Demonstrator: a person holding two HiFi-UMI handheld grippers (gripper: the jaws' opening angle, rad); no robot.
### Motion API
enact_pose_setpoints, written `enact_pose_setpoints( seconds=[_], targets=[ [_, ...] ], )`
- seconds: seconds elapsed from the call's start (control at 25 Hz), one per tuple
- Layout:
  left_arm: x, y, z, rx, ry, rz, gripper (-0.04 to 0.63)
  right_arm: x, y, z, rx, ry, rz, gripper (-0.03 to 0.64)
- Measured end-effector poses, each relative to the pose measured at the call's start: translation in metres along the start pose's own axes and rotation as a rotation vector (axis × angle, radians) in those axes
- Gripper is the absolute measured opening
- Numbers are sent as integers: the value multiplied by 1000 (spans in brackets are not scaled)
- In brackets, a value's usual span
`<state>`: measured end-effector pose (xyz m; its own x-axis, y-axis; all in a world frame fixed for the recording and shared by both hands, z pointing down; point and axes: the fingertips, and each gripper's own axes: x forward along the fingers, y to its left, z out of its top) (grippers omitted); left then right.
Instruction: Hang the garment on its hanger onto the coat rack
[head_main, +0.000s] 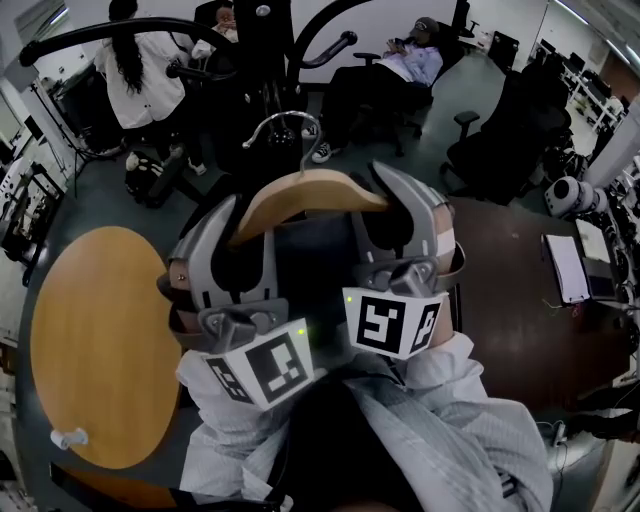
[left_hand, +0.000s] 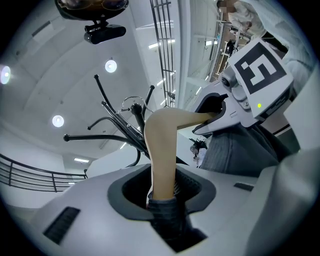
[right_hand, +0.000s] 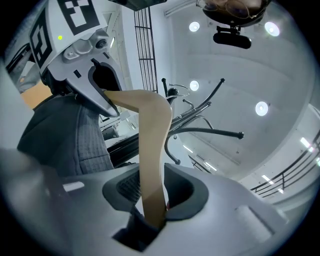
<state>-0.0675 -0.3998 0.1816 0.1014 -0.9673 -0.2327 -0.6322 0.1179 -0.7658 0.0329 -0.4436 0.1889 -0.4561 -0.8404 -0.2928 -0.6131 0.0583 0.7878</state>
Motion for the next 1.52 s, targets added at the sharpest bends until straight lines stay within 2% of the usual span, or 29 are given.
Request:
enact_pose_setpoints(
  seconds=[0.36,0.6,1.0,1.2,1.52],
  targets=[
    [38,-12,-37,-15,78,-3,118,46,26,-27,25,-11,86,100],
    [52,-20,-64,-28,116,-53,118,64,51,-39,49,23,133,100],
    [41,-21,-69,67,25,28,118,62,64,-43,83,6,142,101],
    [37,-21,-69,69,2,-9,118,57,67,-47,100,35,190,103],
    [18,-18,-68,55,-14,-80,170,29,70,-26,107,-50,310,132]
  ],
)
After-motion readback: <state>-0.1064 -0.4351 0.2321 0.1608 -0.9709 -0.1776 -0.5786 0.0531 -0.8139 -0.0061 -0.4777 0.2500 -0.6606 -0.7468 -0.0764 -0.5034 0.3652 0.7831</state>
